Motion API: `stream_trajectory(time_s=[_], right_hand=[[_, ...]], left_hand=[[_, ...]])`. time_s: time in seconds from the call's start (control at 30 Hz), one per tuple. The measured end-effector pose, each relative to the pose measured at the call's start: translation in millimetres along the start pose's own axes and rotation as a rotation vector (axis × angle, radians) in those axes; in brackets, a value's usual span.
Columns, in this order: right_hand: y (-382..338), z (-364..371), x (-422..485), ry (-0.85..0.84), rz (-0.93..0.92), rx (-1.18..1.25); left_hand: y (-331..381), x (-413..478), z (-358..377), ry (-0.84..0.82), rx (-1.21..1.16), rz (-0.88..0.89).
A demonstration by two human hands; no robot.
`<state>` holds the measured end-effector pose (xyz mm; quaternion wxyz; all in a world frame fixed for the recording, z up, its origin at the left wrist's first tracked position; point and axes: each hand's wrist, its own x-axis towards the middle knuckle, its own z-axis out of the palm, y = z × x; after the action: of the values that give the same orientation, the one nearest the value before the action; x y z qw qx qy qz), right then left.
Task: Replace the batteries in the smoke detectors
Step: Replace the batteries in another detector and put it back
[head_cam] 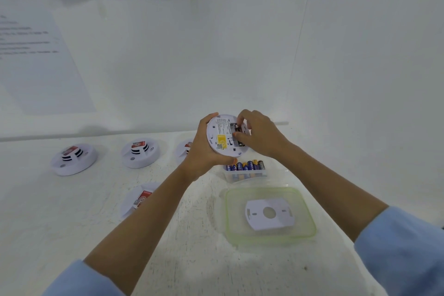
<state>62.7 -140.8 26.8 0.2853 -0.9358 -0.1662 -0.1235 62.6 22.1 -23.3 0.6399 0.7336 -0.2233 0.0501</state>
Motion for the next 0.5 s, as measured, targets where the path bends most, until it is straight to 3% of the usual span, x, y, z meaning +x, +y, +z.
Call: stream_trajectory(time_s=[0.5], right_hand=[[4.1, 6.6, 1.5, 0.037, 0.061, 0.173]], left_hand=[[-5.9, -1.6, 0.1, -0.075, 0.005, -0.004]])
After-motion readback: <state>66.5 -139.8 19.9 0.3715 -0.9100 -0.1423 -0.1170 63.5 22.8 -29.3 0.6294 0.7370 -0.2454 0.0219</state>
